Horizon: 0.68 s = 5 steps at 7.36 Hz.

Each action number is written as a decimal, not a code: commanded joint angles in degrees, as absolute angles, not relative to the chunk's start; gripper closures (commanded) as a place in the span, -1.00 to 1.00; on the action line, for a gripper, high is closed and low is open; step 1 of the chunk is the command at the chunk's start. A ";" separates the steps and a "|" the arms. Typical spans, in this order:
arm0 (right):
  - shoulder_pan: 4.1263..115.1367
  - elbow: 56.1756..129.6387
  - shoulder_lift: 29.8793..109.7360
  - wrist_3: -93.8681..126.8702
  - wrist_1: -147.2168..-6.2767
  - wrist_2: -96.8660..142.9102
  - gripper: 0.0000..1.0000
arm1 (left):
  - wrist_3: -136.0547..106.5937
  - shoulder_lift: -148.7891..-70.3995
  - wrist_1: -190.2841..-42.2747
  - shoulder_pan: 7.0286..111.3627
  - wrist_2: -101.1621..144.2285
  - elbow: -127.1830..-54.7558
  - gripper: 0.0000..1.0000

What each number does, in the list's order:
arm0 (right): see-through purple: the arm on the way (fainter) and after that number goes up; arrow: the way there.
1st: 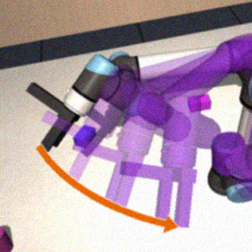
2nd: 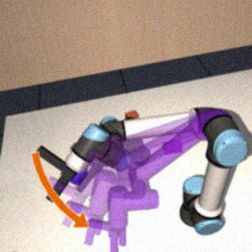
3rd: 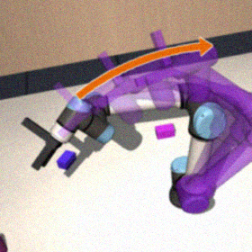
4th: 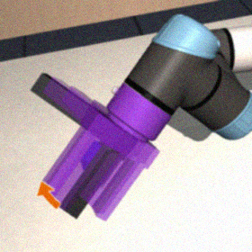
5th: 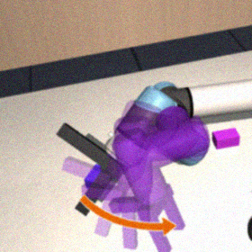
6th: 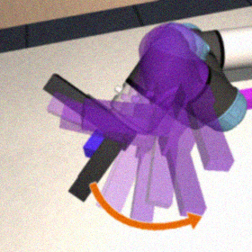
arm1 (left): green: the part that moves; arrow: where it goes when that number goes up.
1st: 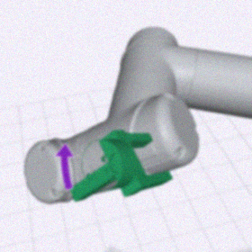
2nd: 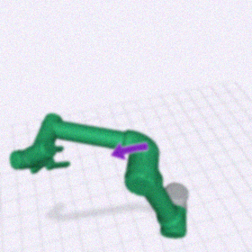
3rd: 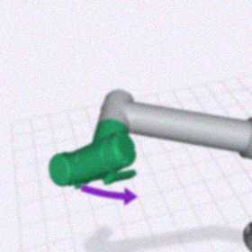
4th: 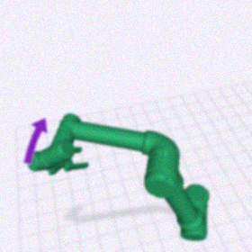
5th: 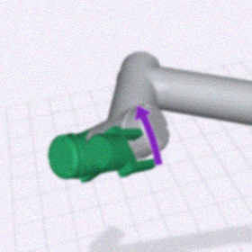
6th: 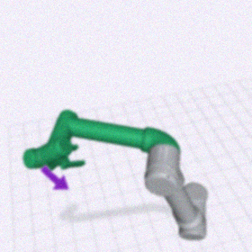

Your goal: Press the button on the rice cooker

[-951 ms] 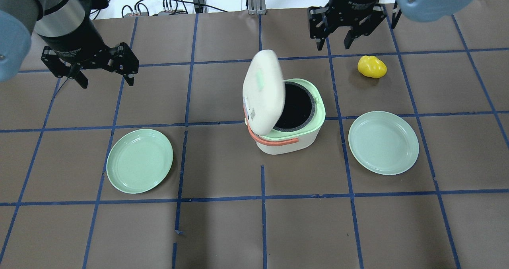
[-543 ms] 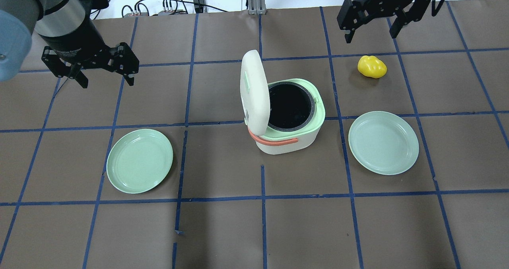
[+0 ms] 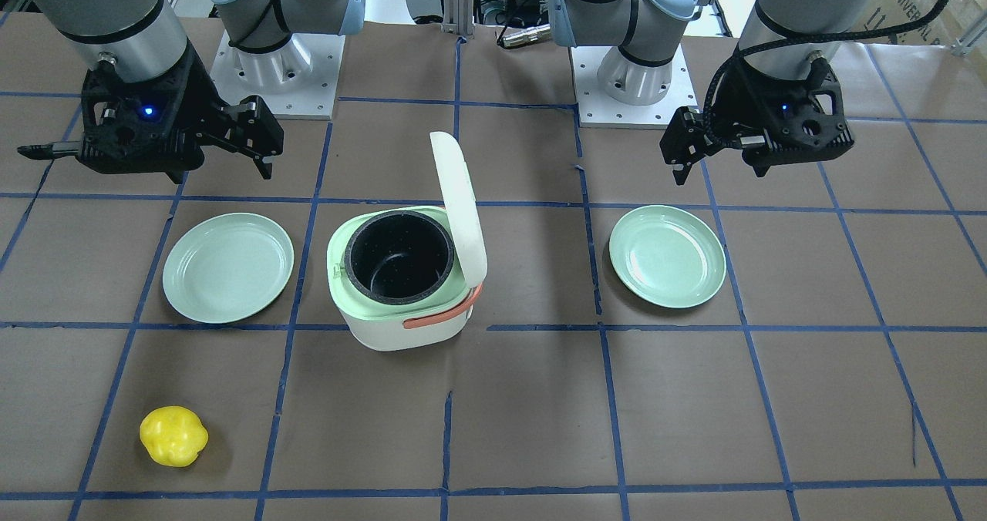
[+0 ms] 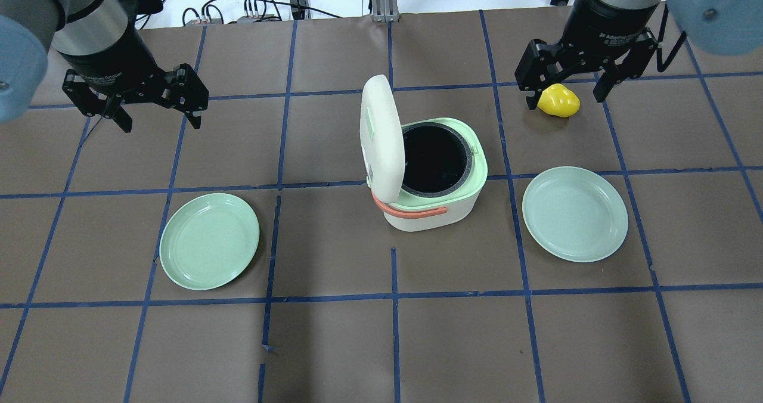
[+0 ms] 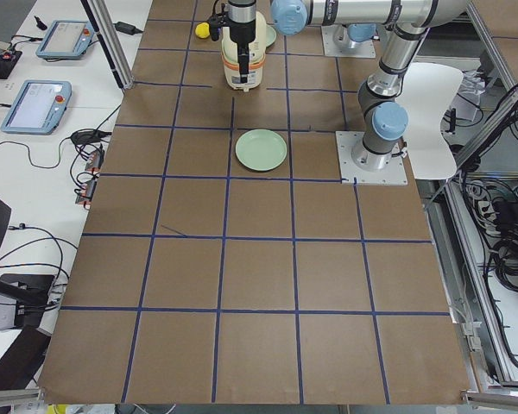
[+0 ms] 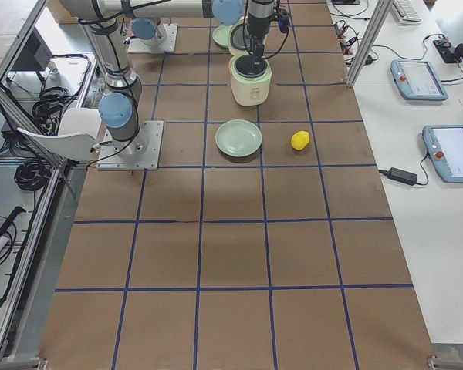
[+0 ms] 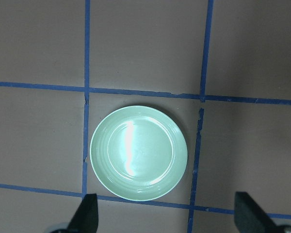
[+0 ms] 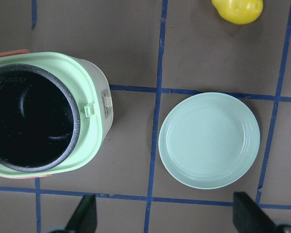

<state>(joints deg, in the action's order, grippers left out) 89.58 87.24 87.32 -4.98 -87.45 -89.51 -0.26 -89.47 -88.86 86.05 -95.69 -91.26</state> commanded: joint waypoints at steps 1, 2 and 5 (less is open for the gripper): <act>89.47 87.98 87.63 -5.01 -87.89 -89.30 -1.00 | -0.26 -89.47 -88.86 86.04 -95.71 -91.23 -1.00; 89.47 87.89 87.63 -5.01 -87.89 -89.30 -1.00 | -0.26 -89.47 -88.86 86.04 -95.71 -91.23 -1.00; 89.56 87.98 88.33 -5.01 -87.72 -89.12 -1.00 | -0.26 -89.47 -88.86 86.04 -95.71 -91.23 -1.00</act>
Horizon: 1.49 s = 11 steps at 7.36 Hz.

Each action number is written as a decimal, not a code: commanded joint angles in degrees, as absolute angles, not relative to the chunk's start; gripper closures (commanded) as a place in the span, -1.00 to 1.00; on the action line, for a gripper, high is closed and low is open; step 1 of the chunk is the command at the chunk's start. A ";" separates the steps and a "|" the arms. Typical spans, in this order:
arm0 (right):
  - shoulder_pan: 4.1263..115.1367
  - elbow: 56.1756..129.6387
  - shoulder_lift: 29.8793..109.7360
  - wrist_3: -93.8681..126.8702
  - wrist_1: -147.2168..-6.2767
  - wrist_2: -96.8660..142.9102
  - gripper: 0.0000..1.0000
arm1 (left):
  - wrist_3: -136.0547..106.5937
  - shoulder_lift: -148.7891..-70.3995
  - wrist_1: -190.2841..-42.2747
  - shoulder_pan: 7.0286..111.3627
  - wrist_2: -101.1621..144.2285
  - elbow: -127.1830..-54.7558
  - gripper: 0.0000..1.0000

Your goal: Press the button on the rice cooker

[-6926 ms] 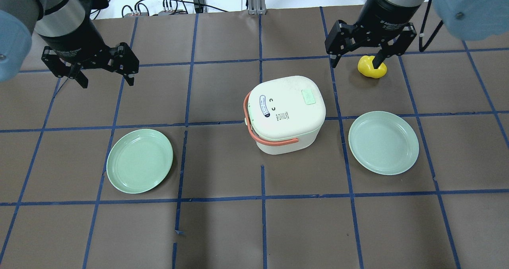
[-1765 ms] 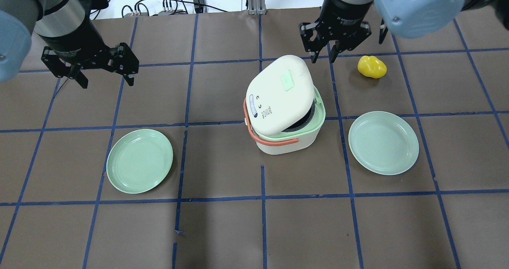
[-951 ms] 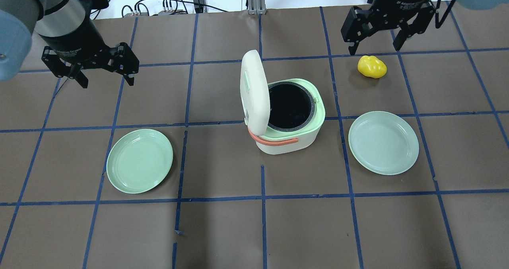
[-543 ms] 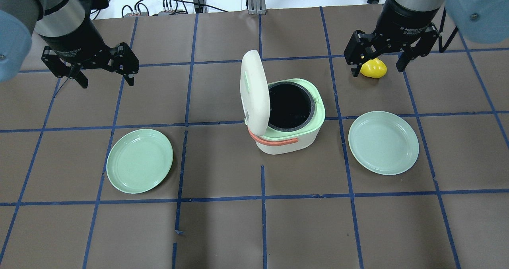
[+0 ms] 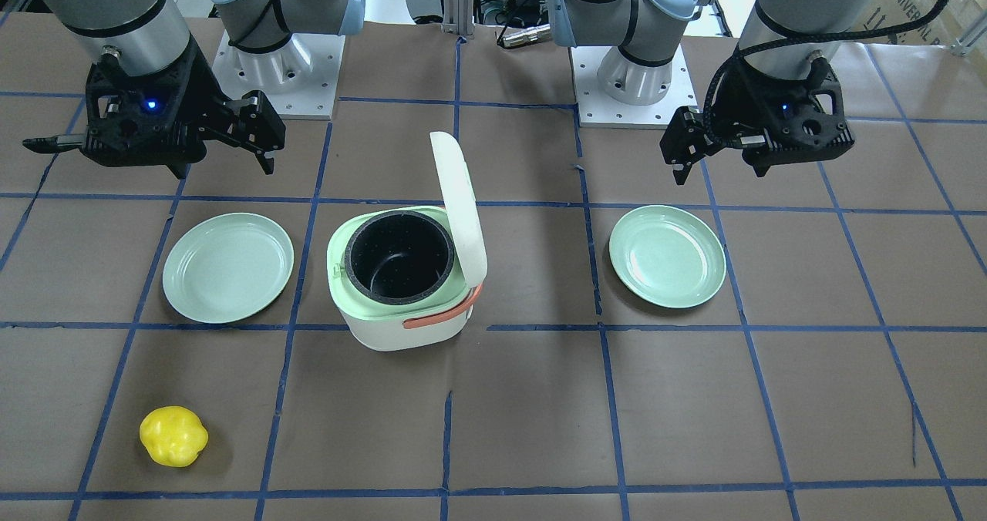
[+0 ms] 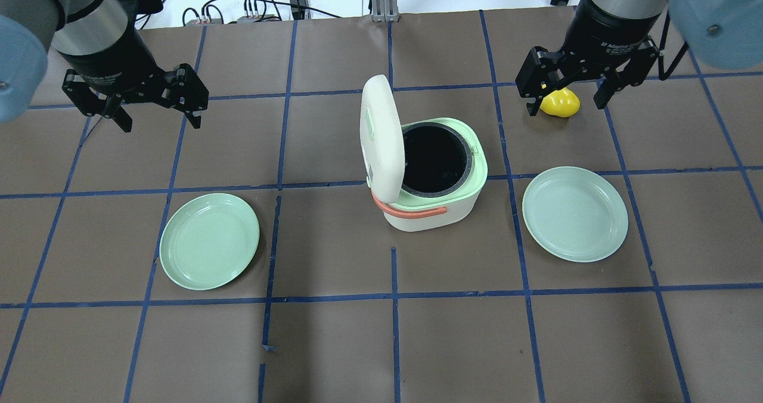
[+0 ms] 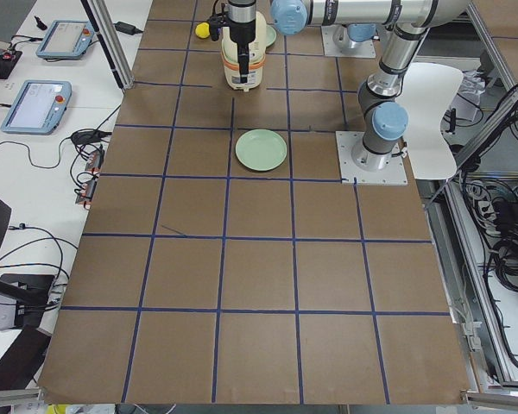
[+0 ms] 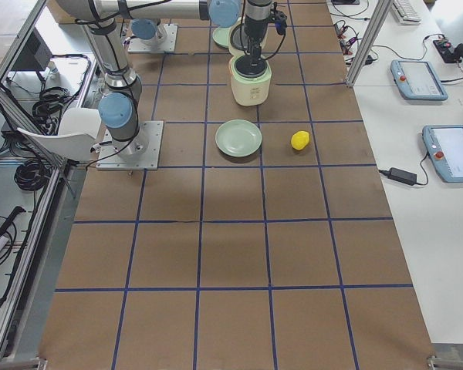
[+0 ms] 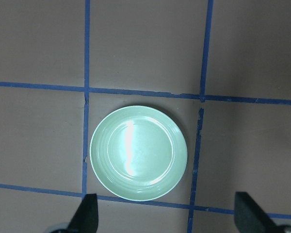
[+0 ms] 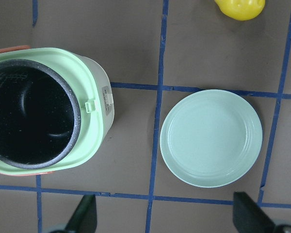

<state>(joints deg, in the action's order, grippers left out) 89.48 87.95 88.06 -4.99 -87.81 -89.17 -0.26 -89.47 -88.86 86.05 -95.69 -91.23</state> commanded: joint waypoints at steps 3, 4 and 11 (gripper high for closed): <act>89.56 88.68 87.98 -5.36 -88.33 -89.21 -1.00 | -0.26 -89.47 -88.86 86.04 -95.71 -91.23 -1.00; 89.56 88.59 87.98 -5.27 -88.42 -89.12 -1.00 | -0.26 -89.47 -88.86 86.04 -95.71 -91.23 -1.00; 89.83 88.06 87.54 -4.92 -88.42 -89.38 -1.00 | -0.26 -89.47 -88.86 86.04 -95.71 -91.23 -1.00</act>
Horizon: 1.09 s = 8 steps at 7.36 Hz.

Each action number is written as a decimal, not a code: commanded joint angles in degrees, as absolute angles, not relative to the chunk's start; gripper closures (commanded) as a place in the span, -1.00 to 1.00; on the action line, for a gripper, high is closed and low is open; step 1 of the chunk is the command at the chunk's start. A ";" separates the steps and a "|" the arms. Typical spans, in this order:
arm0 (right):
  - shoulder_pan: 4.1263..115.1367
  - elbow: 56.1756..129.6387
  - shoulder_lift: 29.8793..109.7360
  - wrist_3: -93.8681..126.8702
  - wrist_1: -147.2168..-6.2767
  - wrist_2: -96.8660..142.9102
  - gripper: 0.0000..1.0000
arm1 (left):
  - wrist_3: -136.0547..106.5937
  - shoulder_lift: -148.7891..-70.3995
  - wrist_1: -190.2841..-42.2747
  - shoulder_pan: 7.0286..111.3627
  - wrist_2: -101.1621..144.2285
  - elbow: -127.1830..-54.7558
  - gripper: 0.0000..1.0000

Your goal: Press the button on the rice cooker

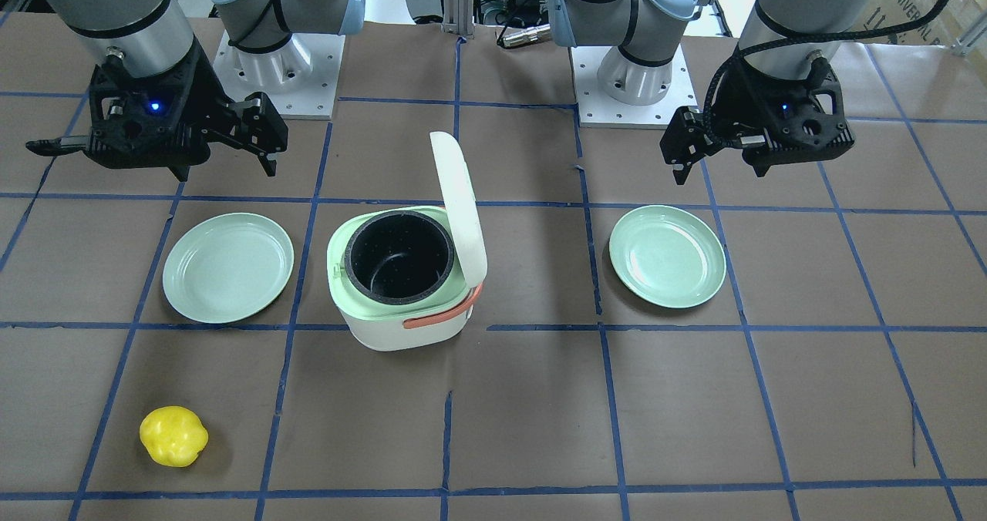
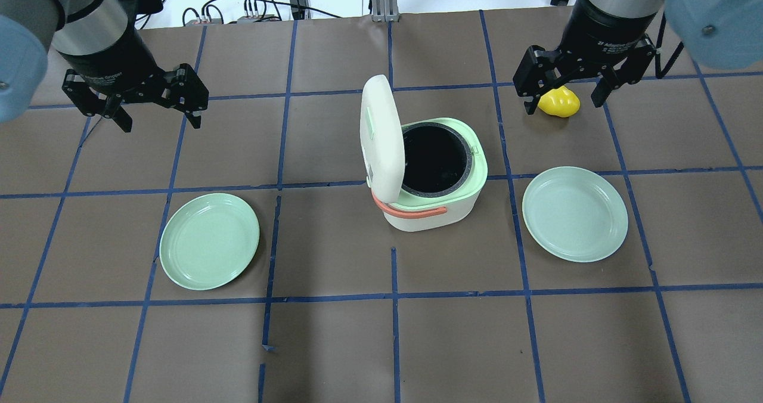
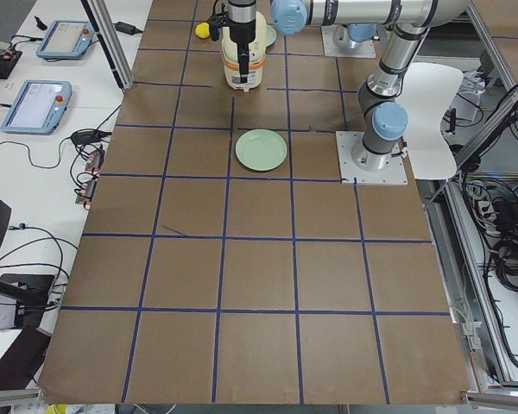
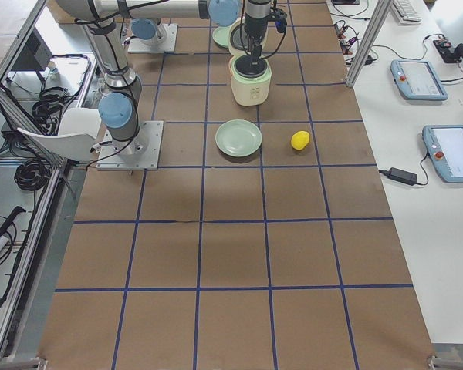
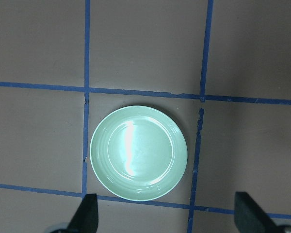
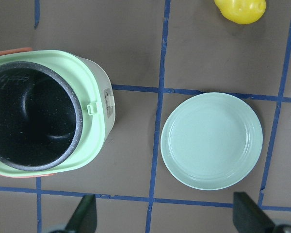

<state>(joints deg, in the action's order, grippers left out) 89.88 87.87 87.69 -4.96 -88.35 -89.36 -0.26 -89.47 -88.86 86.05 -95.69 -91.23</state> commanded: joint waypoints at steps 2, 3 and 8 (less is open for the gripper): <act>89.74 87.80 87.54 -5.27 -88.42 -89.65 -1.00 | -0.26 -89.47 -88.86 86.04 -95.71 -91.23 -1.00; 89.82 87.89 87.54 -5.27 -88.50 -89.39 -1.00 | -0.26 -89.47 -88.86 86.04 -95.71 -91.23 -1.00; 89.82 88.15 87.36 -5.27 -90.52 -89.30 -1.00 | -0.26 -89.47 -88.86 86.04 -95.71 -91.23 -1.00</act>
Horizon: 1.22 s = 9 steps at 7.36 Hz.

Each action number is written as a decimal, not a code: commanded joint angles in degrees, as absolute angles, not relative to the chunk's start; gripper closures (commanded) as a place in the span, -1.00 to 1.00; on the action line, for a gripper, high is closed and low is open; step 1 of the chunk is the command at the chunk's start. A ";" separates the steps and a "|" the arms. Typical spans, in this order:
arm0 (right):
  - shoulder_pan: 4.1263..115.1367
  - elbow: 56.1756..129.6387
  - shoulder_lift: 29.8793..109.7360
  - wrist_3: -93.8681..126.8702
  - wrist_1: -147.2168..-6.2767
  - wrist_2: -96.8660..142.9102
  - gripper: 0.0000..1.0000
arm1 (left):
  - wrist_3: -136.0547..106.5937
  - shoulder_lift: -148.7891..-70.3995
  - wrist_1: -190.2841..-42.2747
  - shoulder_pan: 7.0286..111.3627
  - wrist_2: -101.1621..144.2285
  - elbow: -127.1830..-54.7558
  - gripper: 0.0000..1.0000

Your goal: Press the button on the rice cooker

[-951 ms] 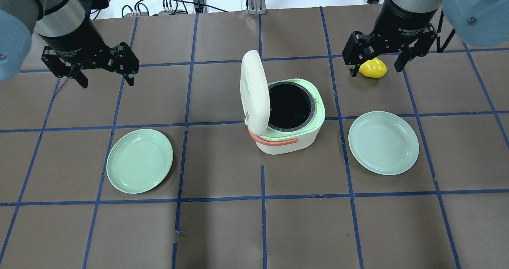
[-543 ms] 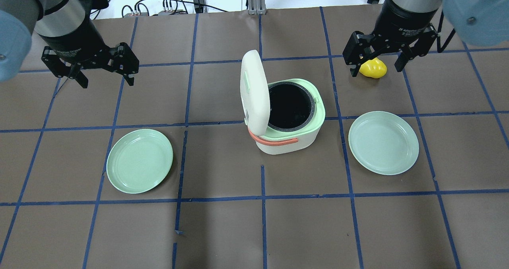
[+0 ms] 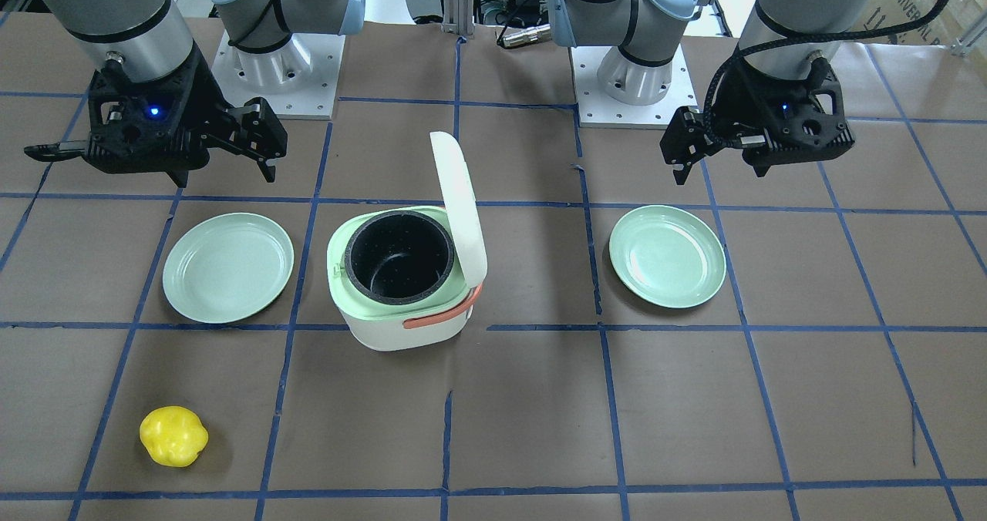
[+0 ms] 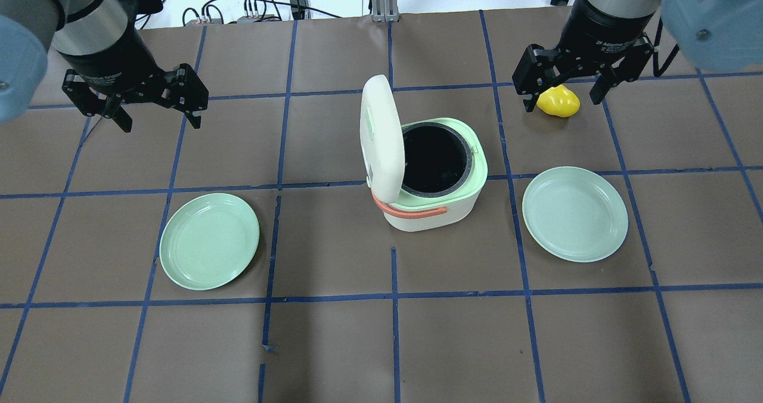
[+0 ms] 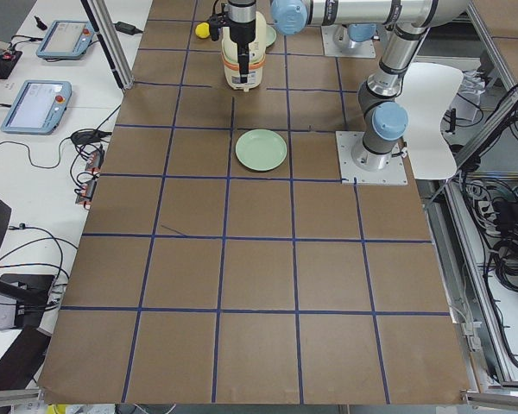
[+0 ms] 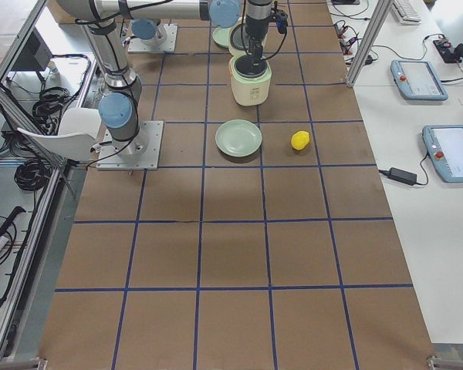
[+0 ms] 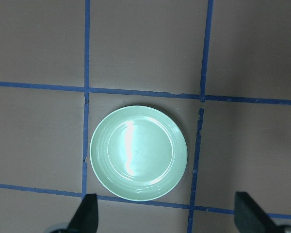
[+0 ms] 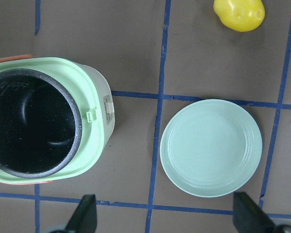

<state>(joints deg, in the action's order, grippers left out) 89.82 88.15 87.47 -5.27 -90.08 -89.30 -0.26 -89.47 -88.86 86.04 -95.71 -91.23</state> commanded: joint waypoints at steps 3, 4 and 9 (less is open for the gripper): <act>89.82 88.07 87.36 -5.27 -90.53 -89.21 -1.00 | -0.26 -89.47 -88.86 86.04 -95.71 -91.23 -1.00; 89.82 88.15 87.36 -5.27 -90.53 -89.21 -1.00 | -0.26 -89.47 -88.86 86.04 -95.63 -91.23 -1.00; 89.74 88.86 87.54 -5.27 -92.81 -89.12 -1.00 | -0.26 -89.47 -88.86 86.04 -95.63 -91.23 -1.00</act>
<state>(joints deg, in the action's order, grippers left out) 89.67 88.71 87.38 -5.21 -92.65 -89.17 -0.26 -89.47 -88.86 86.05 -95.69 -91.23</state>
